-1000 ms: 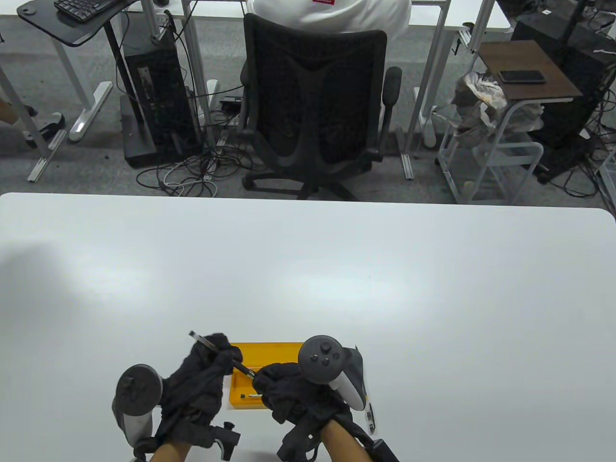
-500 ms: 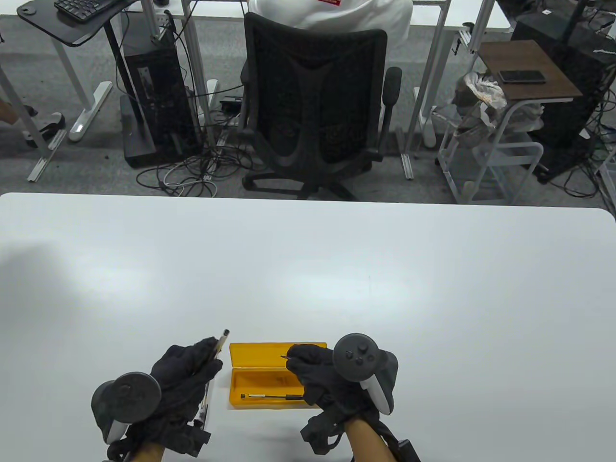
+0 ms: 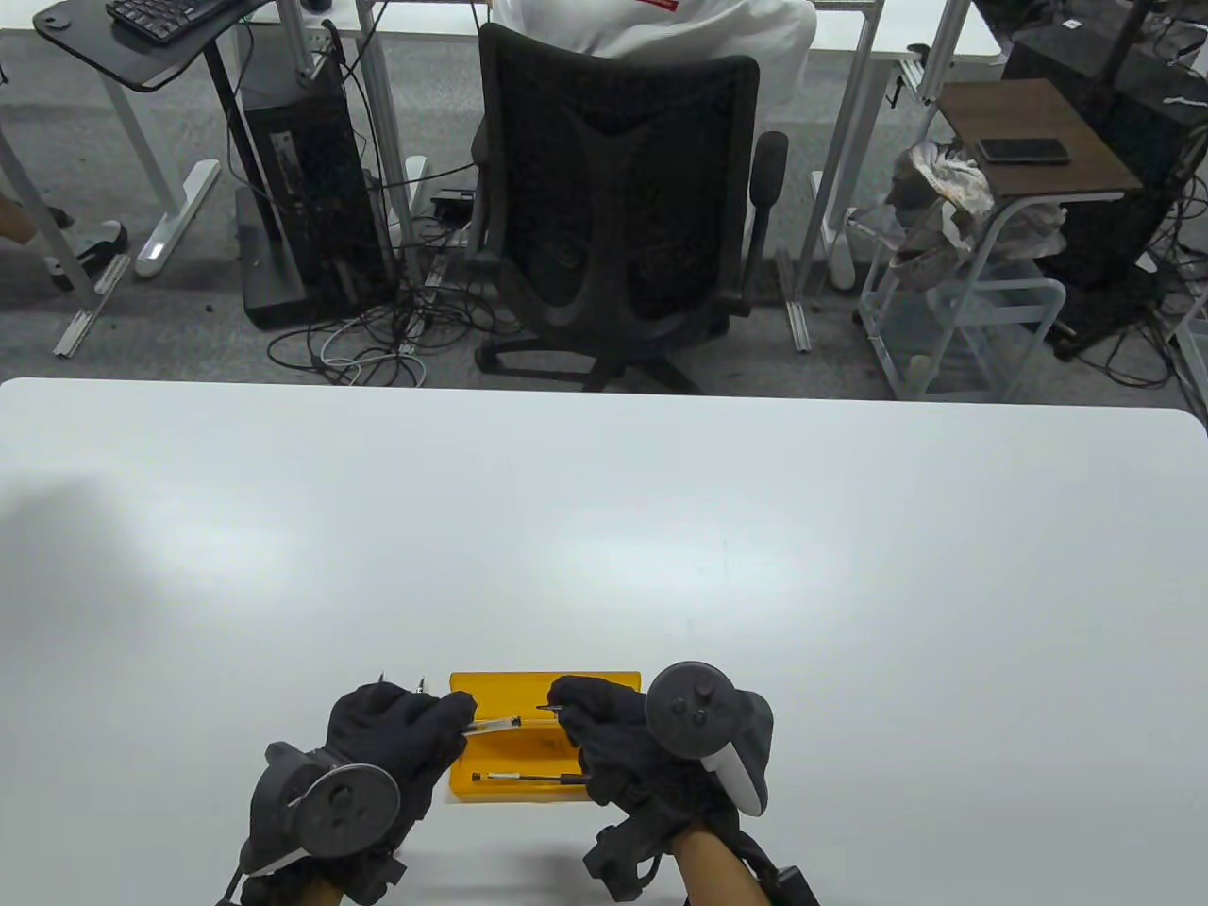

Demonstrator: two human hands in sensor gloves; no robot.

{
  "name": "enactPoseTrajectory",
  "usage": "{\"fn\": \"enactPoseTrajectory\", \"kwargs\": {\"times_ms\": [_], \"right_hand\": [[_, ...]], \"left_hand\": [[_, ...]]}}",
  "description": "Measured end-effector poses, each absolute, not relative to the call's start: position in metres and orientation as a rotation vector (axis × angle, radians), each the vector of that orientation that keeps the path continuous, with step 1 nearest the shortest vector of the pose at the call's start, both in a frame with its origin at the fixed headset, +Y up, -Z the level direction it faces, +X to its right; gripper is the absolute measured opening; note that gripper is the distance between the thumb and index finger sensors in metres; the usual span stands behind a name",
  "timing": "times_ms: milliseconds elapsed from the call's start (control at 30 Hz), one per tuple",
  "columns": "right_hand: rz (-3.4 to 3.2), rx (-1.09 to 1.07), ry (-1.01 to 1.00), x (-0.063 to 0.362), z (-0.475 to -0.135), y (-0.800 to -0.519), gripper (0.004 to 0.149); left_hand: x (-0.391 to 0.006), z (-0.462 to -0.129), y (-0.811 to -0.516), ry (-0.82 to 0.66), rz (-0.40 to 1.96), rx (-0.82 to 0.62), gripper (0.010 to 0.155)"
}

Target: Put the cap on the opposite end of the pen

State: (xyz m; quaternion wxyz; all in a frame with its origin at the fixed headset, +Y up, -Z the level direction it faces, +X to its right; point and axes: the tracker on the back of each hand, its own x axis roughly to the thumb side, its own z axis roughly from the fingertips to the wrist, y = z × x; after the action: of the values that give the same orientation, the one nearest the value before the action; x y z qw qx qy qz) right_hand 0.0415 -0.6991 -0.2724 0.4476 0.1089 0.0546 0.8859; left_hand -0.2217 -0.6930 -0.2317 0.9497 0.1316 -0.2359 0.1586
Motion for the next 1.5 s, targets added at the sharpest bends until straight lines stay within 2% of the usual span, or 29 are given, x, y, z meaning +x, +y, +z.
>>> {"fn": "enactPoseTrajectory", "kwargs": {"times_ms": [567,967,1233,1500], "right_hand": [[2.195,0.365,0.281,0.028,-0.271,-0.706,0.045],[2.416,0.418,0.239,0.022,-0.266,-0.699,0.046],[2.455,0.489,0.117,0.015,-0.26,-0.693,0.047],[2.574,0.529,0.227,0.009,-0.261,-0.697,0.047]], "left_hand": [[-0.212,-0.23,-0.692,-0.523,0.283,0.26,0.046],[-0.202,-0.225,-0.691,-0.572,0.212,0.261,0.045],[-0.202,-0.225,-0.689,-0.581,0.208,0.297,0.045],[-0.203,-0.229,-0.692,-0.574,0.193,0.296,0.046]]}}
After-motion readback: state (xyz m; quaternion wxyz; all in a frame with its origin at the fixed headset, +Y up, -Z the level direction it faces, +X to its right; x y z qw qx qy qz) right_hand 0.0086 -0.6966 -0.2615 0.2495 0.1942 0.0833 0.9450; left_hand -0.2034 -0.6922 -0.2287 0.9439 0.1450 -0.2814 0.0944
